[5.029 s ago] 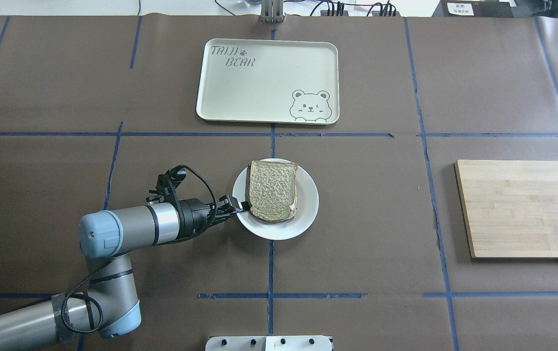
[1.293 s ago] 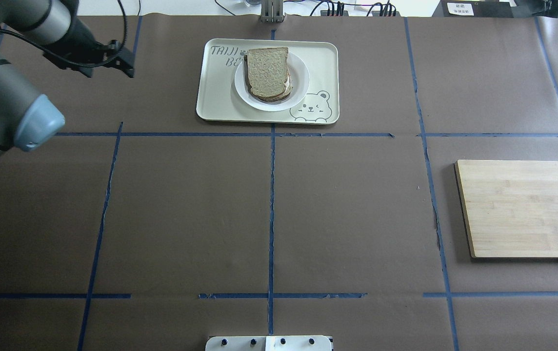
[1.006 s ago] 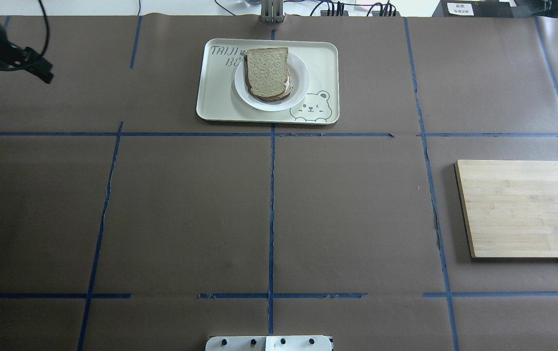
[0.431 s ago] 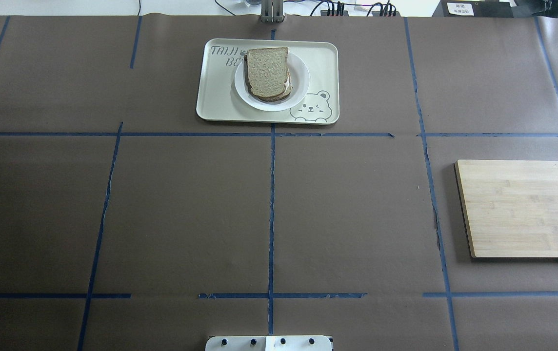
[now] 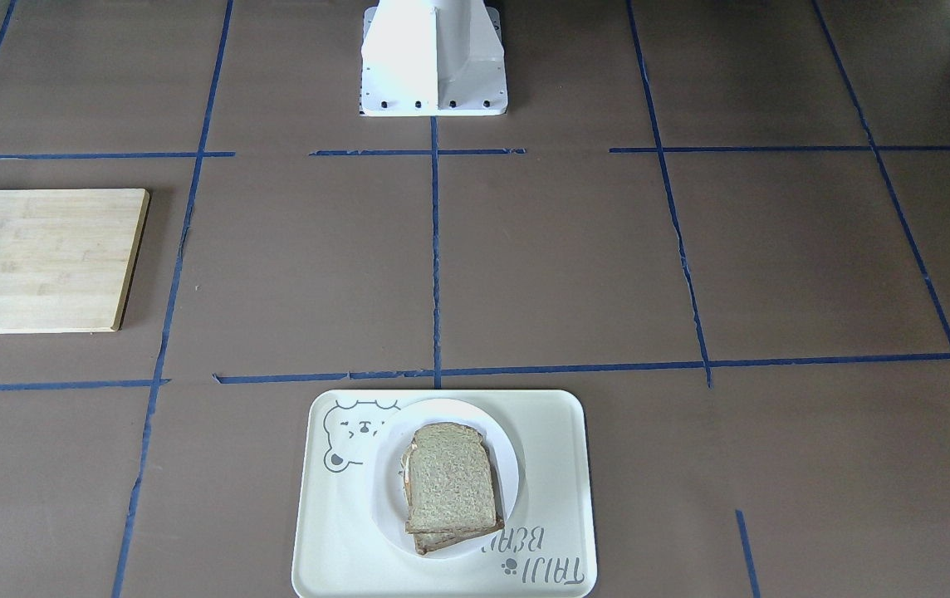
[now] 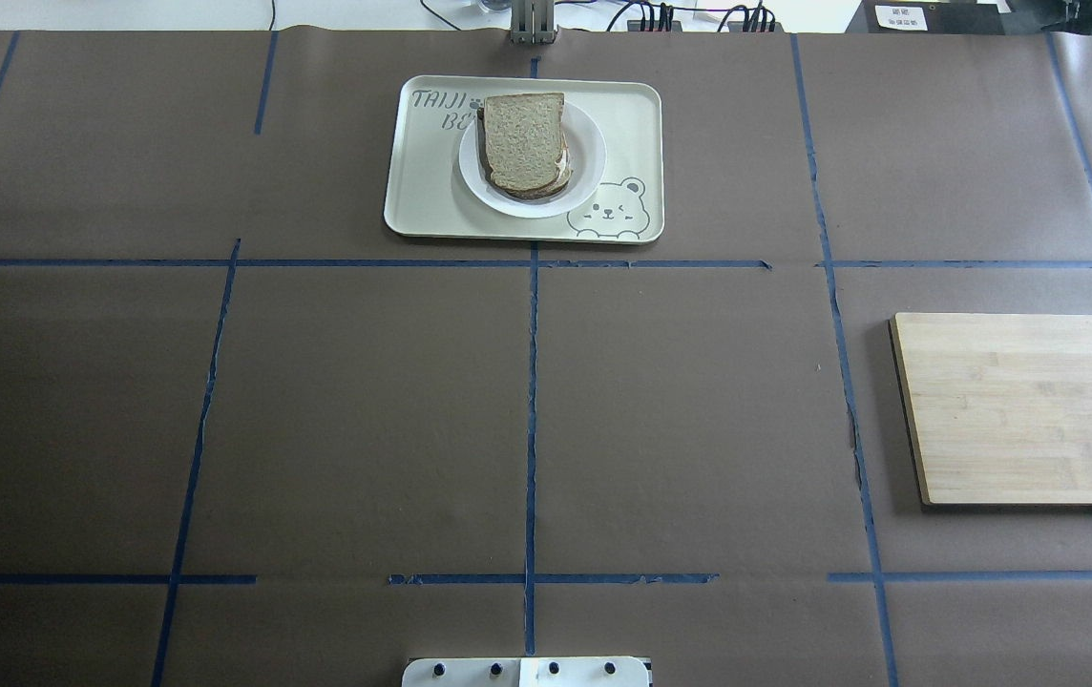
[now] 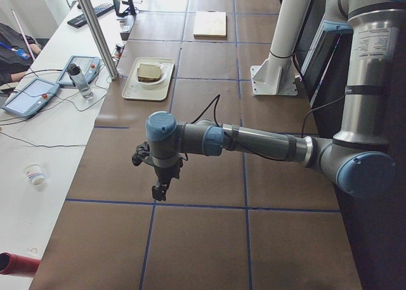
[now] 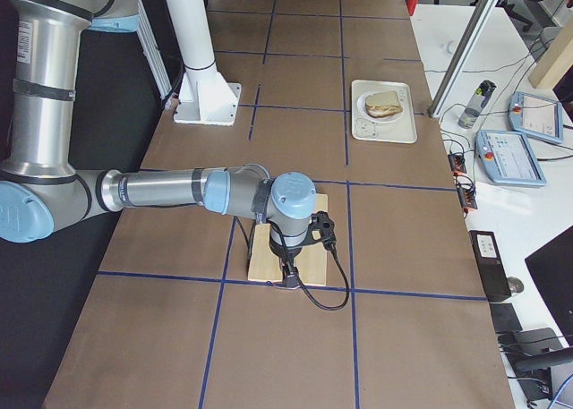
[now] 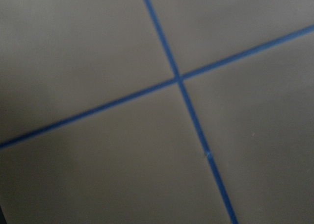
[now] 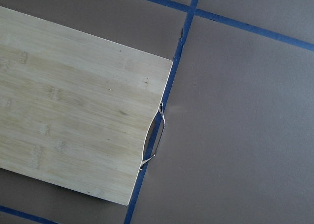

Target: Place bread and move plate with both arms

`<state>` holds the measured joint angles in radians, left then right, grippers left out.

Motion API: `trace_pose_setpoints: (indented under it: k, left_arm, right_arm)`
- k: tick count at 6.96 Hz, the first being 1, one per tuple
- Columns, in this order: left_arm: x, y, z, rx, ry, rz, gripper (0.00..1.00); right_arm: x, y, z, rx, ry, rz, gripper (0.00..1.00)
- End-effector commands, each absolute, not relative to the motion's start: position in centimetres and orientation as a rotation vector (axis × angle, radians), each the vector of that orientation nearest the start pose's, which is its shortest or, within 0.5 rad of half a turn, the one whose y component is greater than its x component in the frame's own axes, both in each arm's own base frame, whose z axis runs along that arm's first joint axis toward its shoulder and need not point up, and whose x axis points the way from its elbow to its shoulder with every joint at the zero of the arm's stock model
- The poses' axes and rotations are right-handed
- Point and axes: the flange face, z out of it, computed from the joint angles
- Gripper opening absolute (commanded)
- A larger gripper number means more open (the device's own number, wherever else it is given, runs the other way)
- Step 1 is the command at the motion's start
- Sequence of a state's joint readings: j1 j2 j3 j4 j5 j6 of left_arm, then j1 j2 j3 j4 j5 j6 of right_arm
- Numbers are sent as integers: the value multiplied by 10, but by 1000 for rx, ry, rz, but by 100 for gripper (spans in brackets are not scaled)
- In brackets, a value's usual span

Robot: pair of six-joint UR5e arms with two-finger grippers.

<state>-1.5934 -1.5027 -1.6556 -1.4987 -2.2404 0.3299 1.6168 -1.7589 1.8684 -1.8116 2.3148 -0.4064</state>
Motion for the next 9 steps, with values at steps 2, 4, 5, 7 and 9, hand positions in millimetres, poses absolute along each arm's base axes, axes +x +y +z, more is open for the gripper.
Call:
trace_pose_setpoints:
  k: [2, 4, 5, 7, 9]
  left_arm:
    - [-82, -460, 654, -30, 678, -43, 100]
    - [-72, -462, 647, -20, 679, -20, 100]
    - [-67, -462, 648, -18, 680, 19, 100]
    - [-62, -461, 650, 2, 682, 105, 100]
    - [-62, -459, 652, 25, 684, 196, 100]
  right_arm:
    - [84, -392, 626, 37, -756, -291, 100]
    - [84, -393, 625, 41, -757, -294, 100]
    - [84, -393, 625, 41, -757, -294, 100]
    - [84, -393, 625, 39, -758, -293, 100]
    - [84, -393, 626, 39, -756, -293, 100]
